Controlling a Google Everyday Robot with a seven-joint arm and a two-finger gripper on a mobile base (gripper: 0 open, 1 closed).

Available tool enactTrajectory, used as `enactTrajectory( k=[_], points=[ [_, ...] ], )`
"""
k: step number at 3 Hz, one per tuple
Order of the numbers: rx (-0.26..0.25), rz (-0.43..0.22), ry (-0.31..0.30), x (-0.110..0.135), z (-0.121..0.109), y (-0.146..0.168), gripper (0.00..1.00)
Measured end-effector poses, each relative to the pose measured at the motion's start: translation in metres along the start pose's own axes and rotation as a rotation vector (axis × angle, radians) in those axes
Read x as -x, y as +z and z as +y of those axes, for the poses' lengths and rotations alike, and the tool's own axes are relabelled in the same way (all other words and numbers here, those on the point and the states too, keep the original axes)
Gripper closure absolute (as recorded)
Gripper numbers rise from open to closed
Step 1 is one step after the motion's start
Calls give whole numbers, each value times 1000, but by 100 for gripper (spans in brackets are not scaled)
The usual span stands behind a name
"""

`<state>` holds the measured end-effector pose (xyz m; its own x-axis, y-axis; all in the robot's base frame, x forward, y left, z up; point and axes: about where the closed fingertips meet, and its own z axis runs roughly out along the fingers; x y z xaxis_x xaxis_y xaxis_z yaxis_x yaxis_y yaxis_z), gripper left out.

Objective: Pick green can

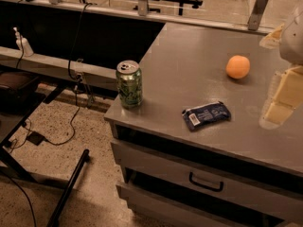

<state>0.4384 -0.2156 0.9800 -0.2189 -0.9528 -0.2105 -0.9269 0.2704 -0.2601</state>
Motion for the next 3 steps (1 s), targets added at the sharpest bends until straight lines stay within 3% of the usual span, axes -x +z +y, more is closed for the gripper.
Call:
enactTrajectory(
  k=[1,2,3],
  points=[
    [0,0,0,0,0,0,0],
    [29,-56,-138,85,-1,13,0],
    [52,-105,-259,149,0,26,0]
  ],
)
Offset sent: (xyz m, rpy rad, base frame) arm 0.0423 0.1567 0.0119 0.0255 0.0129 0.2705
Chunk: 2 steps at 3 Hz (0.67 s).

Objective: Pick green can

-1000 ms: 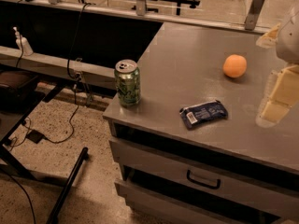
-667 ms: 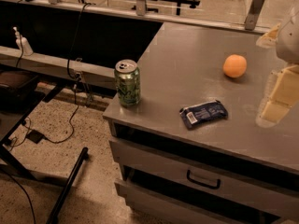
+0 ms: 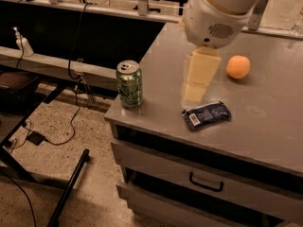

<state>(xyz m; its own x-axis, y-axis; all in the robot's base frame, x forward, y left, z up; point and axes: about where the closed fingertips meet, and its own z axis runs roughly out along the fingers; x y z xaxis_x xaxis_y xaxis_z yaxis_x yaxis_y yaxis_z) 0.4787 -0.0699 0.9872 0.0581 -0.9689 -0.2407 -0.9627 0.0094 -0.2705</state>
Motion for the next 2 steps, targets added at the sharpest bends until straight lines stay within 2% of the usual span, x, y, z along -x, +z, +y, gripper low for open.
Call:
enactTrajectory(
  k=[1,2],
  points=[
    [28,-30,-116,57,-10,22,0],
    [54,-55,-191,100,-16,43,0]
  ],
)
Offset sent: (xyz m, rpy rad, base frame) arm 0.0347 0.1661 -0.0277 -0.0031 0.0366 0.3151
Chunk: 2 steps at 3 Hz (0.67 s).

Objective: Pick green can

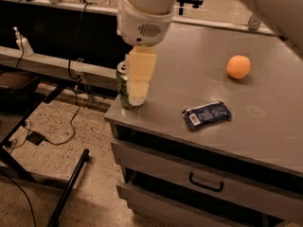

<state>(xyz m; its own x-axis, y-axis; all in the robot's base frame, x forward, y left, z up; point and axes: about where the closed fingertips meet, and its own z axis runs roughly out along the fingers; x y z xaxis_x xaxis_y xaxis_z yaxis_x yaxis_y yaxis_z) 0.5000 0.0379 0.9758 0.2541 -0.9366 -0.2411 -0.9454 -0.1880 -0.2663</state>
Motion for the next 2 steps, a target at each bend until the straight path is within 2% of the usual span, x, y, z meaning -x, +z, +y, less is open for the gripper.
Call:
enactTrajectory(
  k=[1,2],
  points=[
    [27,-7,-48,27,-13,22,0],
    [60,14,-66,39,-29,45,0]
  ],
)
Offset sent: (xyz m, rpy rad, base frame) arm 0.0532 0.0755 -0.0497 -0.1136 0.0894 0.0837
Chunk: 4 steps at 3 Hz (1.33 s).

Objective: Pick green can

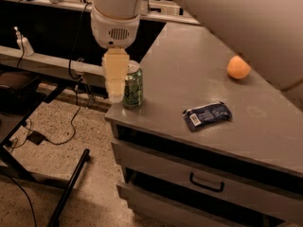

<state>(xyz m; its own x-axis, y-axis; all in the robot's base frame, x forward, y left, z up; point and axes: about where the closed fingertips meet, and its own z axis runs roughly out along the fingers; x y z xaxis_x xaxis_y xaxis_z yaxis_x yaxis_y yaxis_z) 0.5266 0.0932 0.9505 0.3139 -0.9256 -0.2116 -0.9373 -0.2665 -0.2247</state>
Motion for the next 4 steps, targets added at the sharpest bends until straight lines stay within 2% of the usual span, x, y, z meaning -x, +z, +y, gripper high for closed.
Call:
enactTrajectory(
  k=[1,4],
  points=[
    [26,20,13,-3,-11,18,0],
    [23,52,85,-40,-21,35,0]
  ],
)
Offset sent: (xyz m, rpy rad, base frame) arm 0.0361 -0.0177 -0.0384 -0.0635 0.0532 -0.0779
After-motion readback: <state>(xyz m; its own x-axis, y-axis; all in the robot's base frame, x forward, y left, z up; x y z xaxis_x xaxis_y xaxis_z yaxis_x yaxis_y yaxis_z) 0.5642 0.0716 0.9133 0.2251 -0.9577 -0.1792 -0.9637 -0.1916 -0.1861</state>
